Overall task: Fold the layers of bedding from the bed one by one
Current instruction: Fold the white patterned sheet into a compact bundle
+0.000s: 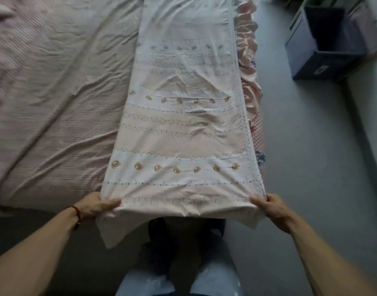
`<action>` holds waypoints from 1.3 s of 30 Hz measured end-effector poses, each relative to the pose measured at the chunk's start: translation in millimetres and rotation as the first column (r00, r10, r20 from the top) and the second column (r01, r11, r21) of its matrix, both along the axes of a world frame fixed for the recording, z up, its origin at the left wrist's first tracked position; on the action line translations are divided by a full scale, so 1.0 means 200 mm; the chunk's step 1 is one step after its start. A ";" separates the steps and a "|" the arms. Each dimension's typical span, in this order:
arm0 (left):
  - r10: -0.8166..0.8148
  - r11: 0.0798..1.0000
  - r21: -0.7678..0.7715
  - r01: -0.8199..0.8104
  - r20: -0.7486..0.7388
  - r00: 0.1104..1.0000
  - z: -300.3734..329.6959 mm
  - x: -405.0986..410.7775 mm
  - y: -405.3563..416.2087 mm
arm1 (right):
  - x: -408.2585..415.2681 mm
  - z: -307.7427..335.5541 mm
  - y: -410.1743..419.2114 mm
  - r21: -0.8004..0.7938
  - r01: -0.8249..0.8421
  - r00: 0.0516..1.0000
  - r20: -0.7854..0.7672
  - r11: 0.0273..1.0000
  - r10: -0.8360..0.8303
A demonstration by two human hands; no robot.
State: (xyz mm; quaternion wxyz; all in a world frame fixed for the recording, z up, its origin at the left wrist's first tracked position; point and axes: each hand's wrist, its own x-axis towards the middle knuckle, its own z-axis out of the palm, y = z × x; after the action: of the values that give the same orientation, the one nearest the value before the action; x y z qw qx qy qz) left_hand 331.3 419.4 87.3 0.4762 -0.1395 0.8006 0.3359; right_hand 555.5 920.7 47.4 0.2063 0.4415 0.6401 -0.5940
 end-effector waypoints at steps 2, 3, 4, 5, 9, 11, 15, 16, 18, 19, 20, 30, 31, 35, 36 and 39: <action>0.069 0.997 -0.020 -0.072 -0.117 0.991 0.03 0.04 -0.01 | 0.04 0.05 0.01 0.043 0.099 0.994 -0.042 0.994 -0.098; 0.122 0.992 -0.023 -0.128 -0.182 0.976 0.04 0.07 -0.01 | 0.06 0.07 0.01 0.088 0.127 0.991 -0.061 0.988 -0.122; 0.149 0.986 -0.038 -0.162 -0.228 0.962 0.05 0.11 -0.02 | 0.09 0.09 0.01 0.144 0.130 0.990 -0.074 0.981 -0.120; 0.155 0.984 -0.046 -0.172 -0.253 0.955 0.07 0.13 -0.03 | 0.09 0.13 0.00 0.226 0.097 0.994 -0.068 0.969 -0.084; 0.127 0.987 -0.059 -0.148 -0.274 0.953 0.06 0.21 -0.05 | 0.11 0.17 -0.03 0.417 -0.065 0.997 0.060 0.906 0.044; 0.149 0.984 -0.044 -0.173 -0.329 0.933 0.10 0.21 -0.08 | 0.11 0.22 -0.06 0.435 -0.102 0.994 0.088 0.894 0.070; 0.159 0.986 0.018 -0.164 -0.369 0.916 0.13 0.21 -0.14 | 0.14 0.33 -0.16 0.435 -0.112 0.993 0.080 0.893 0.086; 0.146 0.988 0.009 -0.153 -0.371 0.917 0.12 0.21 -0.16 | 0.16 0.34 -0.17 0.445 -0.076 0.997 0.045 0.892 0.062; 0.137 0.988 -0.008 -0.151 -0.371 0.918 0.12 0.25 -0.20 | 0.18 0.34 -0.19 0.479 -0.036 0.999 0.035 0.877 0.022; 0.136 0.988 -0.014 -0.152 -0.368 0.920 0.12 0.26 -0.21 | 0.19 0.34 -0.19 0.495 -0.044 0.998 0.055 0.868 0.019; 0.132 0.988 -0.024 -0.151 -0.372 0.919 0.13 0.29 -0.22 | 0.21 0.33 -0.20 0.508 -0.066 0.997 0.074 0.859 0.032; 0.233 0.968 0.023 -0.248 -0.442 0.866 0.28 0.32 -0.22 | 0.32 0.32 -0.02 0.355 -0.018 0.998 -0.057 0.935 0.041; 0.262 0.961 0.035 -0.275 -0.439 0.860 0.29 0.31 -0.22 | 0.31 0.36 -0.02 0.351 -0.007 0.997 -0.070 0.936 0.034; 0.385 0.922 0.139 -0.362 -0.451 0.806 0.35 0.24 -0.17 | 0.23 0.47 -0.01 0.336 0.113 0.989 -0.130 0.935 -0.073; 0.421 0.907 0.197 -0.373 -0.439 0.794 0.37 0.21 -0.15 | 0.20 0.51 -0.02 0.330 0.153 0.982 -0.156 0.932 -0.106; 0.535 0.824 0.395 -0.406 -0.310 0.785 0.37 0.09 -0.15 | 0.11 0.62 -0.05 0.306 0.240 0.953 -0.257 0.921 -0.163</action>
State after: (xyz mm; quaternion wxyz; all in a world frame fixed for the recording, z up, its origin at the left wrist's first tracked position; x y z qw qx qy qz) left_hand 349.4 390.3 161.9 0.2136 -0.1880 0.7580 0.5869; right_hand 576.7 910.9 171.2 -0.0081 0.4632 0.7014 -0.5416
